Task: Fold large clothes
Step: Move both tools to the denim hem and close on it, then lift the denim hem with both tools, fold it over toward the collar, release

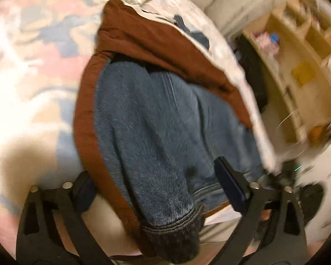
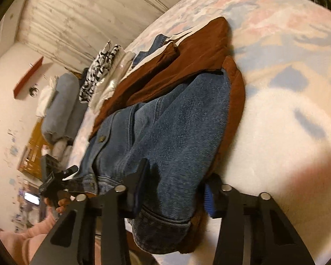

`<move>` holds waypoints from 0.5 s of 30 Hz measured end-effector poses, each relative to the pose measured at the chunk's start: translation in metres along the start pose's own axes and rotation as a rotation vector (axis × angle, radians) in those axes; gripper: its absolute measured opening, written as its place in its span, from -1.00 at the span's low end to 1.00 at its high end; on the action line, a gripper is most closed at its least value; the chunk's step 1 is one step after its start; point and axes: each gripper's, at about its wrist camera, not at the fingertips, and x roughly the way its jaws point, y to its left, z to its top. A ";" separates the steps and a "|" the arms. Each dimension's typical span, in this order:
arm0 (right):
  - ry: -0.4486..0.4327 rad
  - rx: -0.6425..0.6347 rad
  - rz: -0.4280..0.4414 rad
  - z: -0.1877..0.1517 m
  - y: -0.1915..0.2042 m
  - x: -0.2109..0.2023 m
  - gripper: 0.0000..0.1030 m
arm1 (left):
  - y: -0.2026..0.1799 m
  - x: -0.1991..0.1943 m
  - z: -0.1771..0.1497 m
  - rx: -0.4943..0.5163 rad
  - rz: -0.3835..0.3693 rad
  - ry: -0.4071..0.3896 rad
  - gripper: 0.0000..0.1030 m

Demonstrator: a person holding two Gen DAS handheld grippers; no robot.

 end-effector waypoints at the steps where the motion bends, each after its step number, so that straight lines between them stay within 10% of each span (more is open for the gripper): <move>1: 0.003 0.009 0.015 0.002 -0.003 0.001 -0.21 | 0.004 -0.002 0.001 -0.024 -0.018 -0.005 0.68; 7: 0.016 -0.008 0.049 0.010 -0.004 0.014 -0.24 | 0.013 -0.005 0.005 -0.055 0.000 -0.022 -0.14; 15: 0.020 -0.088 -0.006 0.009 0.012 0.014 -0.71 | -0.023 0.003 -0.006 0.115 0.038 0.013 -0.29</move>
